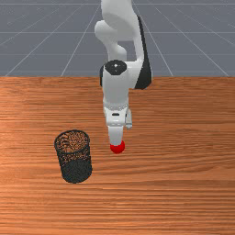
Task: Put the ball into the container
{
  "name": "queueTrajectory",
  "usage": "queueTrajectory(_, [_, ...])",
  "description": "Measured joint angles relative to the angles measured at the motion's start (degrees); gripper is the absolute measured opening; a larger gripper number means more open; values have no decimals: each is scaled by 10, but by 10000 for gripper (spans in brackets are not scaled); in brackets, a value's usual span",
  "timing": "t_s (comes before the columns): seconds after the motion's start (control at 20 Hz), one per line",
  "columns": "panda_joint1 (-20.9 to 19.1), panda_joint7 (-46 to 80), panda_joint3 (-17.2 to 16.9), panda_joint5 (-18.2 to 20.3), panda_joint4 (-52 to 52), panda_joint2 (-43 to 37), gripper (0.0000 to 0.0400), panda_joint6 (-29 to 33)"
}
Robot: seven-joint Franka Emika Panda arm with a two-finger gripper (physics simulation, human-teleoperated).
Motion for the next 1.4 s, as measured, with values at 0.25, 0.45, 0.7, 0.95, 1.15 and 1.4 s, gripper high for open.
queueTrajectory(0.25, [0,-2,0,-1,-4,16,400,27])
queueTrajectory(0.45, [0,0,0,0,2,30,400,28])
queueTrajectory(0.7, [0,0,0,-1,26,67,400,29])
queueTrajectory(0.95, [0,0,0,-1,31,82,400,51])
queueTrajectory(1.15, [0,0,0,-1,39,87,400,60])
queueTrajectory(1.4, [0,0,0,-2,52,96,279,73])
